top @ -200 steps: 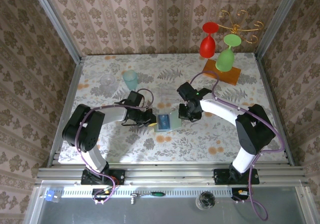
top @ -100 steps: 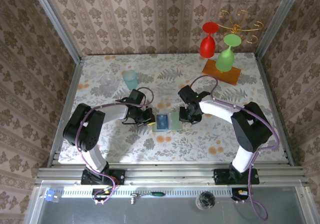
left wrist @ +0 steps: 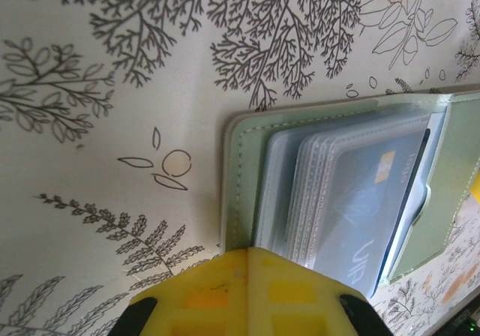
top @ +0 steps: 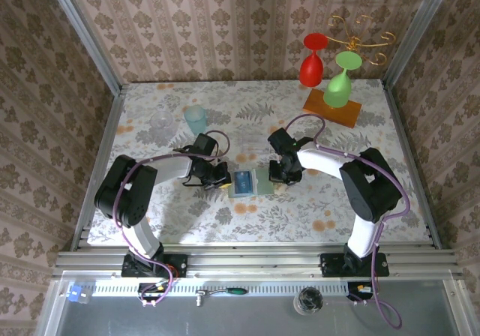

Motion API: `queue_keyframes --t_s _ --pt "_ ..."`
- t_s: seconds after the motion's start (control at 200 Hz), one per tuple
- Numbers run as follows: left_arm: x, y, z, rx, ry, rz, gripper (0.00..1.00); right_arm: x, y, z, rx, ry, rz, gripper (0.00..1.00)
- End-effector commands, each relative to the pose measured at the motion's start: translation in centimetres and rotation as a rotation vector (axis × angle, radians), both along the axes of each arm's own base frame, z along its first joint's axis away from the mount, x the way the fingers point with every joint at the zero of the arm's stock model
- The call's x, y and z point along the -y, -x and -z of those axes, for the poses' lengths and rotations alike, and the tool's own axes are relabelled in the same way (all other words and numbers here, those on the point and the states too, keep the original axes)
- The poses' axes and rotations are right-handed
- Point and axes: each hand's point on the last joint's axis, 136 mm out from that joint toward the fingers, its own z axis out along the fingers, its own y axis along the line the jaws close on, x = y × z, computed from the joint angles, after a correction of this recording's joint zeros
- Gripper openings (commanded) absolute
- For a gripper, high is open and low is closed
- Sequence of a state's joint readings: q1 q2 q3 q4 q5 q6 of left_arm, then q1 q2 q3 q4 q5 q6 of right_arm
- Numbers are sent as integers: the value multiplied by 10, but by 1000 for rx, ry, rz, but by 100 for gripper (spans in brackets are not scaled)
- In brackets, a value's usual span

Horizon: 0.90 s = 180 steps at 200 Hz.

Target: Take the credit cards out of the card holder

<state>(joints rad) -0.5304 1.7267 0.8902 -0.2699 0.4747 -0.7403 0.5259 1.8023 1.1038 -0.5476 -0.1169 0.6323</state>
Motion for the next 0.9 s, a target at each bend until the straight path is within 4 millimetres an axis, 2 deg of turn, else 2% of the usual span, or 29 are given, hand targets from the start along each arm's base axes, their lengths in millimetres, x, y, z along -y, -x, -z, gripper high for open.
queue_keyframes --t_s 0.0,0.23,0.425,0.62,0.895 --pt "-12 7 7 -27 -70 -4 0 5 2 11 -23 17 -9 4" --pt "-15 11 13 -46 -81 -6 0 10 5 21 -46 36 -18 4" --pt "-18 14 19 -65 -91 -12 0 13 7 22 -48 47 -15 5" --pt "-20 16 22 -81 -97 -14 0 20 9 21 -54 72 -5 17" --pt "-23 18 24 -94 -99 -16 0 32 13 22 -56 120 -4 18"
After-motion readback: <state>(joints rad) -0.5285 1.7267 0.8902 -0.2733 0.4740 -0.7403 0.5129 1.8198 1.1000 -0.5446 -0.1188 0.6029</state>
